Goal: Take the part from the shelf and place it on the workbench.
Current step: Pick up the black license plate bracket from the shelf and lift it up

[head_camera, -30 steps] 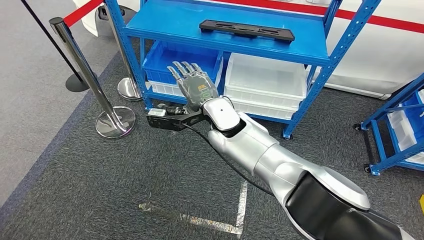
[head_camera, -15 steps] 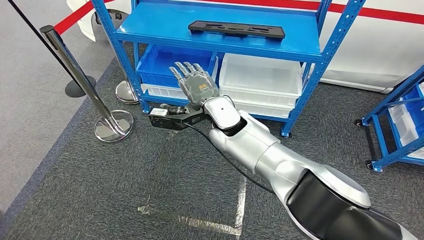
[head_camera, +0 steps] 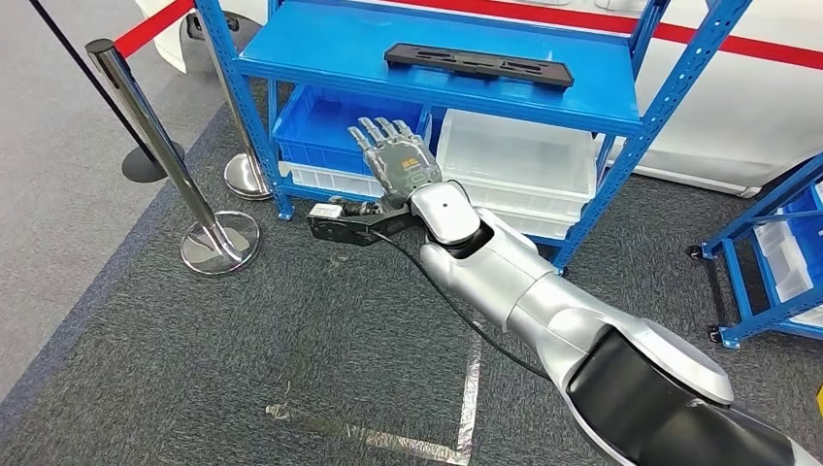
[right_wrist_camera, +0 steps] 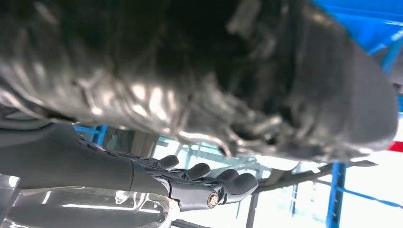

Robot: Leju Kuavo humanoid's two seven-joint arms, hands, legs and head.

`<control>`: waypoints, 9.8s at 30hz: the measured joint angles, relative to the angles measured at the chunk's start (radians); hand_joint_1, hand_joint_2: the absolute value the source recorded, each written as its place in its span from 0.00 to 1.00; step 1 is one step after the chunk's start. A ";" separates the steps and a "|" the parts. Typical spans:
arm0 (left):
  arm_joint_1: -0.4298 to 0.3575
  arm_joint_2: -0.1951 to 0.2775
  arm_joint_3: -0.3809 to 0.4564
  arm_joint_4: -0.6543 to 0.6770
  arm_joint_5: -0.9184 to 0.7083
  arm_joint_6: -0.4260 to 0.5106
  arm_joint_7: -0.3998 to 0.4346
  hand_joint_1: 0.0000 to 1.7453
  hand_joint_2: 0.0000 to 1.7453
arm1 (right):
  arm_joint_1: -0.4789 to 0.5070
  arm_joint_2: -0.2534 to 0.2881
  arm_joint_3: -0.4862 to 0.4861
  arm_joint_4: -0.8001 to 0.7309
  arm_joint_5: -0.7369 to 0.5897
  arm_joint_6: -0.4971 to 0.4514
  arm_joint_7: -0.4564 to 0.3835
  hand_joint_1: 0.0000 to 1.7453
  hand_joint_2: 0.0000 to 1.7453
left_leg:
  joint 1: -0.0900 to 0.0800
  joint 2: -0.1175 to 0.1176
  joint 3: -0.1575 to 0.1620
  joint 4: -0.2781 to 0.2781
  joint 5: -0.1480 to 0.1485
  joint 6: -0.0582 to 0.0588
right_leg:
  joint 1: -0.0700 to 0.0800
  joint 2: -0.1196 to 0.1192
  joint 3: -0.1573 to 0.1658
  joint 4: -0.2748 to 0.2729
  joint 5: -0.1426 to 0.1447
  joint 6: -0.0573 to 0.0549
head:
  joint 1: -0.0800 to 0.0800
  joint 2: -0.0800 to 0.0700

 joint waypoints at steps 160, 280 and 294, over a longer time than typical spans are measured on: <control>-0.008 0.015 -0.025 0.001 0.002 0.050 0.001 0.00 0.00 | -0.014 -0.215 -0.050 -0.028 0.031 0.154 0.030 0.00 1.00 | -0.011 -0.008 0.033 -0.005 -0.034 -0.005 | 0.017 -0.002 0.112 -0.255 0.109 -0.035 | -0.013 0.000; -0.008 0.024 -0.026 0.006 0.019 0.076 -0.027 0.00 0.00 | 0.107 -0.307 -0.053 0.019 -0.016 0.210 0.025 1.00 1.00 | -0.019 -0.001 -0.018 -0.007 0.013 -0.011 | 0.001 0.004 0.165 -0.272 0.060 -0.031 | -0.009 0.000; -0.007 0.024 -0.026 0.006 0.019 0.075 -0.039 0.00 0.00 | 0.106 -0.312 -0.056 0.004 0.043 0.003 0.045 1.00 1.00 | -0.018 -0.001 -0.016 -0.011 0.013 -0.010 | 0.001 0.004 0.164 -0.273 0.060 -0.024 | -0.010 0.000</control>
